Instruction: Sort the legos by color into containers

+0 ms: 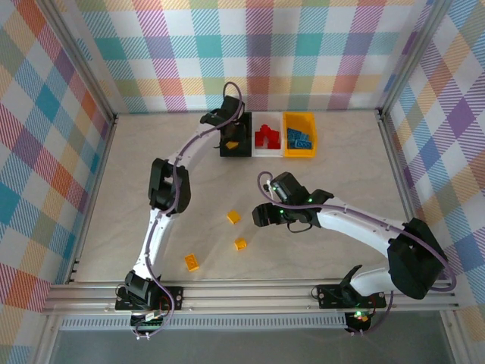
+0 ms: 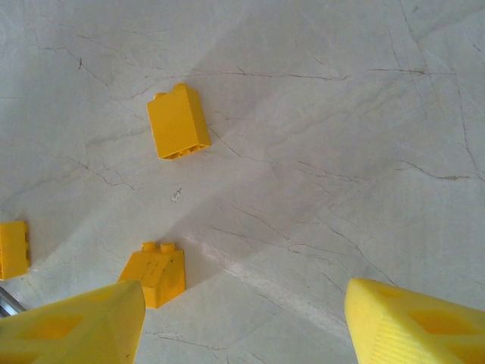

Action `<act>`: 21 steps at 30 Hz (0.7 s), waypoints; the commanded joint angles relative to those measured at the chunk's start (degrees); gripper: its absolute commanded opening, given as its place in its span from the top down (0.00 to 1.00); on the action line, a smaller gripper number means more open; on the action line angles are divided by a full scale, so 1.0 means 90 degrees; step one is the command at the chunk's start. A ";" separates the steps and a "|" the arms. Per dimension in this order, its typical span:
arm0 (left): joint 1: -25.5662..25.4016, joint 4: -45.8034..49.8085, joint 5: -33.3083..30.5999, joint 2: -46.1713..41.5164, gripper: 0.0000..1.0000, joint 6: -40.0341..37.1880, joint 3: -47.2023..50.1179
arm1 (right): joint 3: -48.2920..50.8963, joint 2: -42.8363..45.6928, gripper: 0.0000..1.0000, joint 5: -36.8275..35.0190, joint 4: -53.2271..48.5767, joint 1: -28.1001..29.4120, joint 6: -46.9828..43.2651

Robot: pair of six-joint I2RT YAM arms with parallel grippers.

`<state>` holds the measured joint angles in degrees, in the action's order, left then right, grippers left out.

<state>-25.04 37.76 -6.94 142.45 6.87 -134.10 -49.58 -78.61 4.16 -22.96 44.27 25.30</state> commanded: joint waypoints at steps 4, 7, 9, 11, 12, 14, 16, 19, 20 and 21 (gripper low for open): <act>0.0091 -0.0035 -0.0123 0.0509 0.58 -0.0283 -0.0758 | -0.0452 -0.0540 0.29 0.0350 -0.0010 0.0003 -0.0504; 0.0108 0.0068 0.0073 0.0560 0.41 -0.0181 -0.0858 | -0.0824 -0.1085 0.29 0.0337 -0.0138 0.0121 -0.0765; 0.0114 0.0191 0.0173 0.0422 0.36 -0.0152 -0.0811 | -0.1073 -0.1436 0.28 0.0211 -0.0188 0.0210 -0.0910; 0.0111 0.0263 0.0230 0.0134 0.33 -0.0139 -0.0599 | -0.1344 -0.1790 0.27 0.0141 -0.0208 0.0263 -0.1013; 0.0117 0.0287 0.0244 -0.0105 0.31 -0.0134 -0.0429 | -0.1497 -0.1963 0.27 0.0115 -0.0221 0.0302 -0.1077; 0.0125 0.0361 0.0179 -0.0671 0.28 -0.0070 0.0023 | -0.1825 -0.2295 0.26 0.0058 -0.0313 0.0422 -0.1247; 0.0171 0.0431 -0.0010 -0.1496 0.24 0.0080 0.0777 | -0.2218 -0.2664 0.25 -0.0038 -0.0499 0.0559 -0.1430; 0.0264 0.0456 -0.0279 -0.2876 0.19 0.0329 0.2211 | -0.2807 -0.3224 0.23 -0.0109 -0.0768 0.0764 -0.1642; 0.0289 0.0477 -0.0348 -0.3355 0.18 0.0388 0.2724 | -0.2976 -0.3395 0.23 -0.0149 -0.0840 0.0817 -0.1691; 0.0301 0.0496 -0.0429 -0.3759 0.18 0.0423 0.3168 | -0.3112 -0.3519 0.23 -0.0187 -0.0902 0.0841 -0.1706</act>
<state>-23.79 40.53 -7.62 120.60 8.14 -111.74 -74.19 -107.66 3.60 -27.40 50.63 13.06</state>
